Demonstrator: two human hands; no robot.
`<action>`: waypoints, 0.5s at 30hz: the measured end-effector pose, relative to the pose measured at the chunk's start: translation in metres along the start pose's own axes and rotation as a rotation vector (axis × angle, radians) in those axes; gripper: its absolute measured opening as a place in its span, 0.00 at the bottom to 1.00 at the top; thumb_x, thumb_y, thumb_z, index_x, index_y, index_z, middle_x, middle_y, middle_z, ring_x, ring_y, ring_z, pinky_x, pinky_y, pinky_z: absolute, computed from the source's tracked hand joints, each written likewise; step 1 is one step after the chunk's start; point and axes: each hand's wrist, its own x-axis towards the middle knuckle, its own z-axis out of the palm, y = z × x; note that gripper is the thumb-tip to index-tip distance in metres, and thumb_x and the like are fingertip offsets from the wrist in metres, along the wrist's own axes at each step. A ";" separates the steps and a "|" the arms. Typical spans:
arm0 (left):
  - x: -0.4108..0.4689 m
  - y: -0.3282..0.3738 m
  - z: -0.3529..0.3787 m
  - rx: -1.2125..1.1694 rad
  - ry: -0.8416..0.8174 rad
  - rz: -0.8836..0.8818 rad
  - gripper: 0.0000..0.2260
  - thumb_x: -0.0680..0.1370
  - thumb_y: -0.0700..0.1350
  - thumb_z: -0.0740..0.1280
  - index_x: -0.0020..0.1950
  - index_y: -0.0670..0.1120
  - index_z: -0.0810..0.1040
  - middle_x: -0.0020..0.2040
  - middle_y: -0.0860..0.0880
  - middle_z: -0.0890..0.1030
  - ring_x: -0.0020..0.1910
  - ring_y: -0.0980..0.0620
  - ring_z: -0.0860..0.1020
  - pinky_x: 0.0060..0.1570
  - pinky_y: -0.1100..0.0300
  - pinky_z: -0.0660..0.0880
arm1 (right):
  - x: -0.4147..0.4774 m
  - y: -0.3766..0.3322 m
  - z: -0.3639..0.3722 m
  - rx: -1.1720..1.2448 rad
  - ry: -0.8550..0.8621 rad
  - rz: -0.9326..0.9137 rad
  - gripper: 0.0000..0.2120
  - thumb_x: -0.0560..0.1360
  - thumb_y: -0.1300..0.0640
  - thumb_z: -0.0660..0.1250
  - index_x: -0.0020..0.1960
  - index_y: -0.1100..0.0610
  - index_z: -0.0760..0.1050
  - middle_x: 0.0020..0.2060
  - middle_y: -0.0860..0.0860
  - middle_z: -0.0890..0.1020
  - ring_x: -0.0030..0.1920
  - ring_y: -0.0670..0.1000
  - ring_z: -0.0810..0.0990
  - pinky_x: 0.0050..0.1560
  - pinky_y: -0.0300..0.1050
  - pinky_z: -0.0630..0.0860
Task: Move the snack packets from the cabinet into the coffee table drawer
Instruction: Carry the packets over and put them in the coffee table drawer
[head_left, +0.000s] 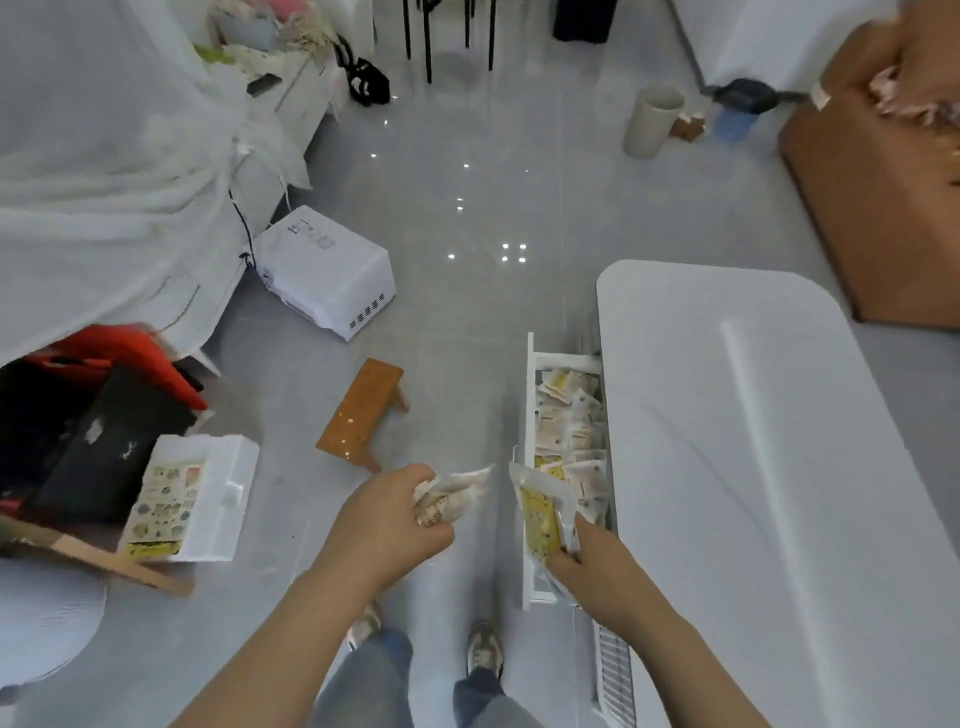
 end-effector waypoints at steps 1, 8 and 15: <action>0.012 -0.001 -0.003 0.001 -0.022 0.024 0.09 0.65 0.50 0.69 0.40 0.48 0.74 0.35 0.50 0.78 0.36 0.50 0.77 0.35 0.54 0.74 | 0.006 -0.003 0.001 0.009 0.016 0.026 0.05 0.76 0.57 0.59 0.48 0.47 0.68 0.34 0.44 0.74 0.32 0.41 0.72 0.32 0.30 0.65; 0.100 -0.019 -0.045 0.062 -0.183 0.208 0.07 0.65 0.48 0.69 0.37 0.49 0.72 0.32 0.51 0.74 0.32 0.52 0.74 0.29 0.59 0.63 | 0.045 -0.047 0.011 0.030 0.167 0.152 0.13 0.77 0.59 0.61 0.40 0.43 0.63 0.32 0.43 0.72 0.30 0.41 0.69 0.30 0.28 0.67; 0.178 -0.021 -0.080 0.188 -0.339 0.381 0.09 0.67 0.47 0.68 0.33 0.51 0.68 0.30 0.51 0.72 0.30 0.54 0.70 0.28 0.61 0.61 | 0.072 -0.078 0.027 0.153 0.253 0.358 0.09 0.76 0.60 0.61 0.54 0.50 0.66 0.37 0.42 0.73 0.36 0.39 0.72 0.31 0.30 0.65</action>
